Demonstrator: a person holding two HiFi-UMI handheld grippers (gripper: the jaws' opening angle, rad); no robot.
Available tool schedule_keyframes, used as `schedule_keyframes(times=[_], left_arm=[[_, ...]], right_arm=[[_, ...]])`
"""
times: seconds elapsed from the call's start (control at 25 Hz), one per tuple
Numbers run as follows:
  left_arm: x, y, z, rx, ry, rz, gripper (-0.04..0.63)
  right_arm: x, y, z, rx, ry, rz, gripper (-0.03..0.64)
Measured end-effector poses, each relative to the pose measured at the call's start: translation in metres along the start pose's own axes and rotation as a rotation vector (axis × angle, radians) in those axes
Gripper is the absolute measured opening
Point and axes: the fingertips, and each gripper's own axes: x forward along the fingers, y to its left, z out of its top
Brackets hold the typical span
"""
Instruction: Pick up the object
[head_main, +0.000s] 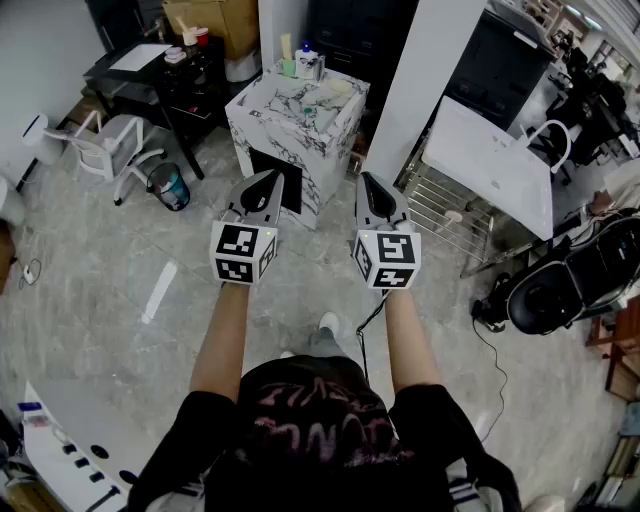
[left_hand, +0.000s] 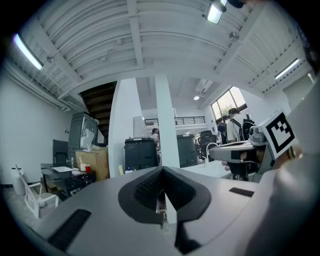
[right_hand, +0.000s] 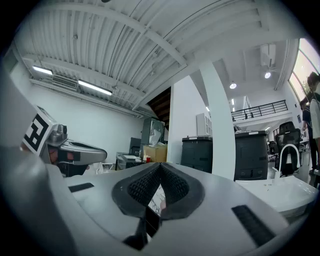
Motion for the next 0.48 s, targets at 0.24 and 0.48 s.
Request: schedule_keyframes(times=[0.24, 0.48], left_arm=[[0.005, -0.003, 0.000, 0.000, -0.004, -0.002, 0.017], [0.010, -0.006, -0.003, 0.001, 0.005, 0.000, 0.017]], right_arm=[[0.003, -0.005, -0.002, -0.001, 0.002, 0.000, 0.015], [0.005, -0.013, -0.006, 0.018, -0.006, -0.017, 0.014]])
